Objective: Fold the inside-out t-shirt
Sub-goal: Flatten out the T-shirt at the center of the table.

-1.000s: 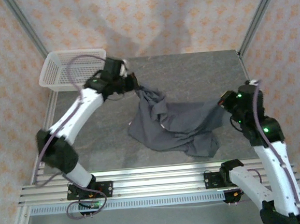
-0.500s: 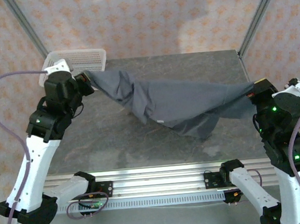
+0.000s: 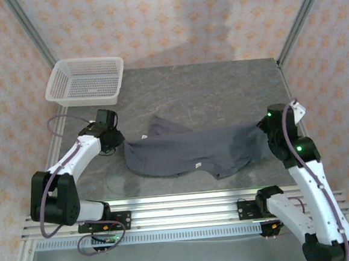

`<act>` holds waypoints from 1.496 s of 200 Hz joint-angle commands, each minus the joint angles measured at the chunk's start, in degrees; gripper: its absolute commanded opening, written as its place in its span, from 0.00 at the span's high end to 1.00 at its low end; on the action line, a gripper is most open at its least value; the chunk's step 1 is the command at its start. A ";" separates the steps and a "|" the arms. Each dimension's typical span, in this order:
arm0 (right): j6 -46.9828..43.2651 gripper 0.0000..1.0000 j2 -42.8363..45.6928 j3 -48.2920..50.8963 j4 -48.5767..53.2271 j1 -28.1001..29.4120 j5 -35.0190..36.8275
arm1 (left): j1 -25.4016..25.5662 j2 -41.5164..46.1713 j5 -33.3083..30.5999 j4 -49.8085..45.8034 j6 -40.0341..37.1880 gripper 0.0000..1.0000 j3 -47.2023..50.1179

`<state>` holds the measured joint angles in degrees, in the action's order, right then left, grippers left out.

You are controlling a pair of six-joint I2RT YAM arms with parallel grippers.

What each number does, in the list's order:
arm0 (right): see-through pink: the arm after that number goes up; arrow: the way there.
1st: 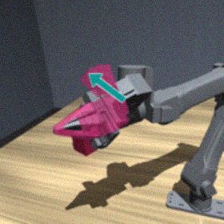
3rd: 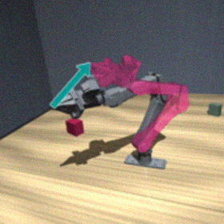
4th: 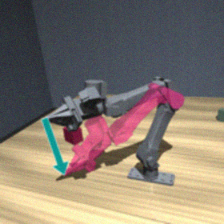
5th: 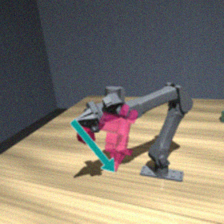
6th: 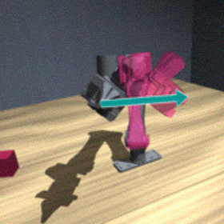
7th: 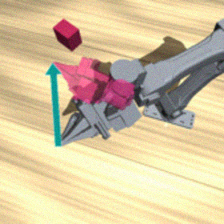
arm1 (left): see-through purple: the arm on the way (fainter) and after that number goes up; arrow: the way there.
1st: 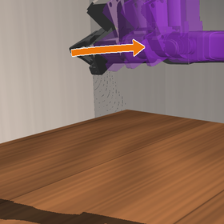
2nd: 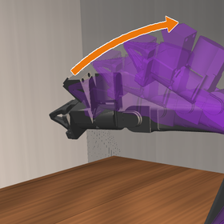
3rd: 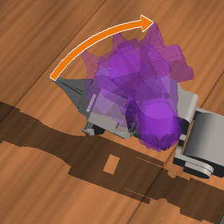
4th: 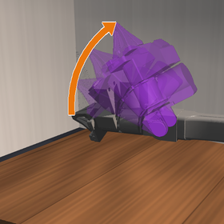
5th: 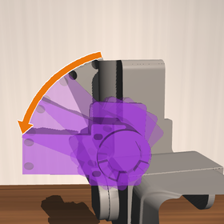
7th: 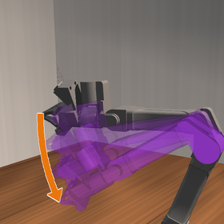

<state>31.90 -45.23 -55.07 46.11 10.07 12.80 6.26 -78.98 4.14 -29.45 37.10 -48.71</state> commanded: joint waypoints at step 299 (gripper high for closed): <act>3.01 1.00 -1.79 -12.14 -0.15 -0.22 -6.06 | 3.96 25.58 10.20 -3.03 11.64 1.00 -0.93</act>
<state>33.91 -49.19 -56.93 44.56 10.07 5.96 13.10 -63.02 14.74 -25.87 51.94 -35.66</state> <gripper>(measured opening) 0.040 0.040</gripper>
